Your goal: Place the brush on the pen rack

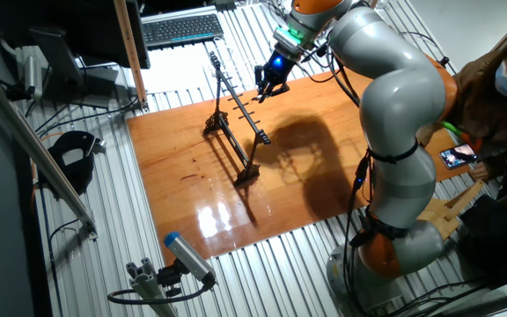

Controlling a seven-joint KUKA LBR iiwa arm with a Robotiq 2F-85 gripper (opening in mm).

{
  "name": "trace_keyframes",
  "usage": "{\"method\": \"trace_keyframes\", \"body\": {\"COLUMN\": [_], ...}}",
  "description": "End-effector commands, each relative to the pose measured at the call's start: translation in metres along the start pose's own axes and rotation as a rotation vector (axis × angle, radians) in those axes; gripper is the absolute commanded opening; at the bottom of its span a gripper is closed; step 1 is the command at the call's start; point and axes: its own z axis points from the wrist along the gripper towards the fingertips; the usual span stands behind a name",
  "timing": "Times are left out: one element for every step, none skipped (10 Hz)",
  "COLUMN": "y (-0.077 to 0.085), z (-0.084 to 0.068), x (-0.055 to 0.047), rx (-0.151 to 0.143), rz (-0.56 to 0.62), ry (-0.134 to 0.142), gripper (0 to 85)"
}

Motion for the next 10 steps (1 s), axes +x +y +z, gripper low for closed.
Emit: {"method": "trace_keyframes", "body": {"y": [0.000,-0.001,-0.002,-0.002,-0.002,-0.002,-0.003,-0.004,-0.005,-0.007], "z": [0.002,0.005,0.007,0.007,0.008,0.008,0.009,0.011,0.014,0.018], "x": [0.001,0.002,0.003,0.003,0.003,0.003,0.004,0.005,0.007,0.008], "rx": [-0.004,-0.011,-0.014,-0.015,-0.016,-0.016,-0.017,-0.019,-0.024,-0.028], "rz": [0.003,0.008,0.009,0.013,0.014,0.015,0.015,0.017,0.018,0.019], "ry": [-0.001,-0.004,-0.006,-0.008,-0.008,-0.010,-0.010,-0.013,-0.015,-0.015], "gripper": [0.0,0.0,0.0,0.0,0.0,0.0,0.0,0.0,0.0,0.0]}}
